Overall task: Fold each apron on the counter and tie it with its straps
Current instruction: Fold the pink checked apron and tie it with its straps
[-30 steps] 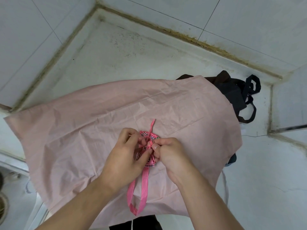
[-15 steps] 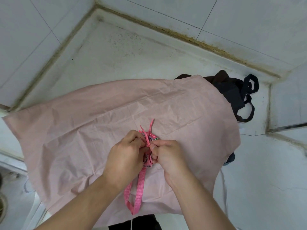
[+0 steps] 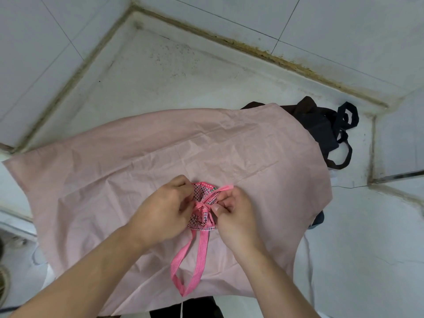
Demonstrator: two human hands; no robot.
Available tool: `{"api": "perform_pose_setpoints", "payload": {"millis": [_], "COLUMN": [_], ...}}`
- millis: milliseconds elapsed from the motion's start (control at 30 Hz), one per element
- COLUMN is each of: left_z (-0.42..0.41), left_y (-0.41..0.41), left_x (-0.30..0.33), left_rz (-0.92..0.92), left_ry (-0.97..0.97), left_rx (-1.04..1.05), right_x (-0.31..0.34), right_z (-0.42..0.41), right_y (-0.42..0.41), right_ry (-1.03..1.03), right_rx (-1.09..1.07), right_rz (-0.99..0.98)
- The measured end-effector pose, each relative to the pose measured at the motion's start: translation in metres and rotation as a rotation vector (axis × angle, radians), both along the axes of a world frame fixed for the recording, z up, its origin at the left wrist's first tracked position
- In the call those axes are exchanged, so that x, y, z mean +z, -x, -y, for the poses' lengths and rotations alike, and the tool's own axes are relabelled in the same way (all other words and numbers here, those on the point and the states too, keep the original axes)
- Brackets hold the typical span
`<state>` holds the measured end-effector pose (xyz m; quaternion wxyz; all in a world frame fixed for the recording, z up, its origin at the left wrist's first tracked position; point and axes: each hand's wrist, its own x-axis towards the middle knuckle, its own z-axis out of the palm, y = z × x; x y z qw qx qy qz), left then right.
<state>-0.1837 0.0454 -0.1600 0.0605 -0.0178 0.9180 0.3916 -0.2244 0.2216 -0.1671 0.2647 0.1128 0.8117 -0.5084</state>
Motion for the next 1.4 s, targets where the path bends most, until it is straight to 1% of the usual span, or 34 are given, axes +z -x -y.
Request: {"api": "perform_pose_setpoints", "payload": {"millis": [33,100,233,300,367,400,533,633,700,800,1000,1100,1167,1233,1300,1333,1400], "left_z": [0.001,-0.003,-0.016,-0.020,-0.022,-0.022,-0.013,-0.009,-0.009,-0.010,-0.002,-0.003,-0.001,-0.001,-0.005,-0.007,-0.012], "left_y": [-0.002,-0.005,-0.007,-0.008,-0.007,-0.006,-0.005,-0.007,-0.006,-0.006,-0.009,-0.011,-0.012,-0.014,-0.015,-0.014,-0.014], "left_x": [-0.002,-0.003,-0.003,-0.003,-0.003,-0.004,-0.009,-0.008,-0.005,0.004,0.001,-0.006,-0.011,-0.011,-0.008,-0.003,0.010], "left_rz": [0.007,0.013,-0.007,0.011,0.055,0.049,-0.037,-0.010,0.011,0.065,0.104,0.122,0.154,0.225,0.302,0.332,0.378], "left_ry": [0.039,0.102,0.000,-0.056,-0.141,-0.145,-0.007,0.087,0.176,0.317,0.366,0.325,0.252,0.193,0.114,0.044,-0.196], "left_rx": [-0.017,0.013,0.201,0.283,0.304,0.283,0.193,0.194,0.199,0.134,0.064,0.067,0.075,0.079,0.101,0.131,0.225], "right_x": [0.000,0.000,-0.004,-0.005,-0.006,-0.007,-0.004,0.002,0.003,0.004,0.013,0.010,0.006,0.007,0.008,0.013,0.019], "right_z": [-0.002,-0.004,-0.001,-0.001,-0.001,-0.002,-0.003,-0.004,-0.006,-0.008,-0.009,-0.011,-0.010,-0.007,-0.004,0.001,0.007], "right_y": [-0.001,-0.002,-0.005,-0.006,-0.007,-0.008,-0.007,-0.003,-0.002,-0.002,-0.003,-0.002,-0.003,-0.005,-0.006,-0.008,-0.009], "right_ry": [-0.031,-0.065,-0.102,-0.099,-0.102,-0.102,-0.146,-0.237,-0.253,-0.255,-0.255,-0.253,-0.259,-0.262,-0.198,-0.139,0.010], "right_rx": [0.018,0.044,0.080,0.076,0.077,0.077,0.132,0.210,0.213,0.223,0.275,0.222,0.178,0.138,0.125,0.120,0.062], "right_rz": [-0.013,-0.030,-0.030,-0.035,-0.033,-0.033,-0.100,-0.174,-0.182,-0.172,-0.173,-0.125,-0.061,0.030,0.096,0.119,0.167]}}
